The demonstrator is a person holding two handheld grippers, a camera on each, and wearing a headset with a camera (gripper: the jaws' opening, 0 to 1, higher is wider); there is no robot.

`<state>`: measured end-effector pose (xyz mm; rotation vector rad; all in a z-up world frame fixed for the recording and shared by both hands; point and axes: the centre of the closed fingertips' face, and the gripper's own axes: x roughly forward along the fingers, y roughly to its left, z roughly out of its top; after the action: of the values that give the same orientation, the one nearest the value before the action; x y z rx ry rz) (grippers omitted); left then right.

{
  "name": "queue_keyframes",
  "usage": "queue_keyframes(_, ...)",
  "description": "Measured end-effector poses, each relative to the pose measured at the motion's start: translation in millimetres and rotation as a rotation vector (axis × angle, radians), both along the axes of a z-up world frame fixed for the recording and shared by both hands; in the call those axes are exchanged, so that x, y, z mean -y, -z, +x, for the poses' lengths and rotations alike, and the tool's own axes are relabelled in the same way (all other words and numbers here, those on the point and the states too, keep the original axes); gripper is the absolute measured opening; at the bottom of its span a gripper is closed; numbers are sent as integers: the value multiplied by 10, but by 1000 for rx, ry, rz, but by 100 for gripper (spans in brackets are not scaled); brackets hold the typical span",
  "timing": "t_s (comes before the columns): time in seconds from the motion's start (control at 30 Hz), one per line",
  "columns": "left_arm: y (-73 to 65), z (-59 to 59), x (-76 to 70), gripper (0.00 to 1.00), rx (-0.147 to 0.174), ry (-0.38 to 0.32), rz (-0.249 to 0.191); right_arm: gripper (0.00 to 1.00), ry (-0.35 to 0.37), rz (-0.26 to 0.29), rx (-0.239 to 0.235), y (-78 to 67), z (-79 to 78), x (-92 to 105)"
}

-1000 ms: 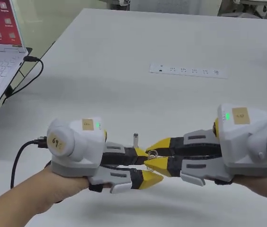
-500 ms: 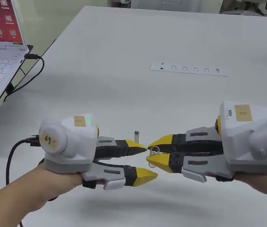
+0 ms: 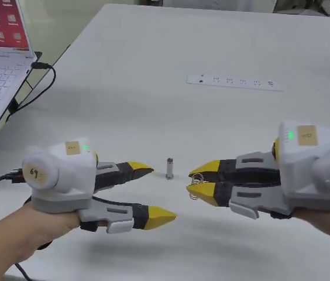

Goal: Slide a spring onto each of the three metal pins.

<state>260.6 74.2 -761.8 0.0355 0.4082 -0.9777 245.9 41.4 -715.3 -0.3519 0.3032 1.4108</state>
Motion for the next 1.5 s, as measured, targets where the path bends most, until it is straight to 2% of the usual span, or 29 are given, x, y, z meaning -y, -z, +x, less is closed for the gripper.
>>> queue_keyframes(0.1, -2, -18, -61, 57, -2, -10, -2, 8, 11, -2, -1, 9, 24, 21)
queue_keyframes(0.27, 26, -15, -208, 64, -7, -46, 7, 8, 37, -10, 1, 28, 75, 63)
queue_keyframes(0.43, 20, 18, -315, 76, -9, -93, 4, 8, 71, -21, 0, 71, 159, 85)
queue_keyframes(0.73, 12, 46, -441, 98, 2, -160, 2, 8, 88, -16, 22, 47, 223, 83)
queue_keyframes(0.9, 30, 21, -482, 98, 0, -159, 22, 8, 121, -10, 11, 54, 316, 98)
queue_keyframes(1.37, 26, 13, -577, 98, 0, -185, 19, 8, 130, -13, 19, 10, 450, -21)
queue_keyframes(1.5, 31, 5, -569, 98, -1, -183, 18, 8, 145, -7, -1, 6, 544, -62)
